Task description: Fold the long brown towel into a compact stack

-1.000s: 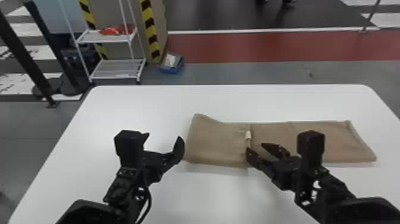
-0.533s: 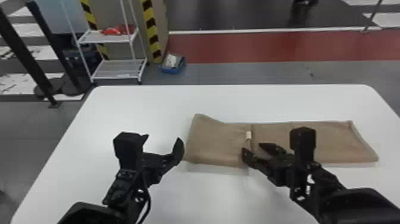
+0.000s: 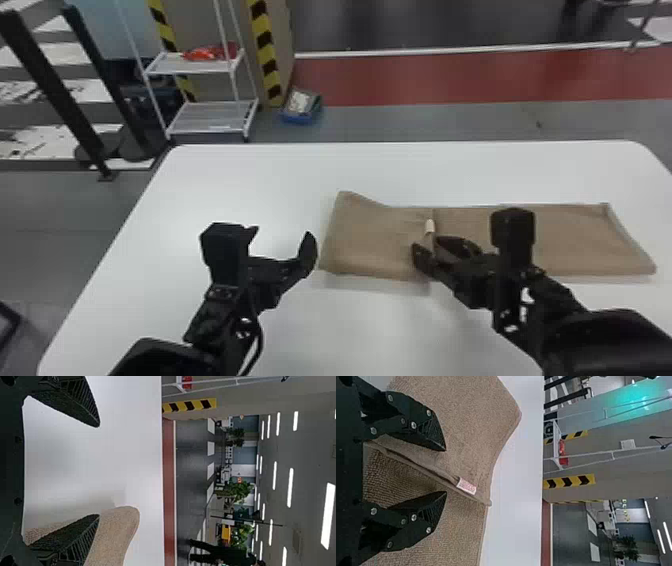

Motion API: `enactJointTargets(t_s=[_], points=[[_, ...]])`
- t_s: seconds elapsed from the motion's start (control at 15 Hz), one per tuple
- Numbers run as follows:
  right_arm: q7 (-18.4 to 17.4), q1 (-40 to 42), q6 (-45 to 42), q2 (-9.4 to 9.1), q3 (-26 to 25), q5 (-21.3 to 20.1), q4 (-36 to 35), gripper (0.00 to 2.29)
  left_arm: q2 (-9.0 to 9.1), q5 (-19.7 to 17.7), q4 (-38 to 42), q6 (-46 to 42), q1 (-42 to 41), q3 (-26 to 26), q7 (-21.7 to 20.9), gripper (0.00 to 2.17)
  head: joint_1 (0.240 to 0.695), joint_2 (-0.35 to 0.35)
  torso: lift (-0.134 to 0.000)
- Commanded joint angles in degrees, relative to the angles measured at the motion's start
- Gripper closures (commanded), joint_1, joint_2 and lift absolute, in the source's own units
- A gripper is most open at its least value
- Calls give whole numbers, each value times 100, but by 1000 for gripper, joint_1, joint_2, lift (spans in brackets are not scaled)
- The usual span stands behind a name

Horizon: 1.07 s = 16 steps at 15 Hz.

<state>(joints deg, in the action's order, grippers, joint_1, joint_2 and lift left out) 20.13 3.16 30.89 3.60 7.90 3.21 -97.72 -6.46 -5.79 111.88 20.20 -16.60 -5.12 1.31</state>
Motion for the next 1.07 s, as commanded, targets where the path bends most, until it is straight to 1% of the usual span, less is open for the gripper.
enactJointTargets(t_s=[0.0,0.27,0.33,0.6,0.8,0.93,1.0], points=[[9,-26,19,0,1,-13,34,620,-5,-1,-9,-3,-1,11,1,66,695,109,-125],[9,-26,-34,0,1,13,51,751,-5,-1,-18,-3,-1,11,1,66,695,109,-125],[18,-9,-52,0,1,13,42,940,-5,-1,-18,-3,-1,11,1,66,695,110,-125],[18,18,-52,0,1,22,25,974,4,-18,9,-3,-45,116,1,66,695,113,-125],[18,114,-157,0,1,22,-133,974,4,-18,44,-3,-97,116,1,66,695,123,-125],[26,176,-157,9,-8,31,-292,1146,4,-18,79,-3,-141,143,-8,66,695,124,-125],[26,202,-157,9,-26,48,-362,1146,4,-18,123,-3,-168,151,1,66,695,125,-125]])
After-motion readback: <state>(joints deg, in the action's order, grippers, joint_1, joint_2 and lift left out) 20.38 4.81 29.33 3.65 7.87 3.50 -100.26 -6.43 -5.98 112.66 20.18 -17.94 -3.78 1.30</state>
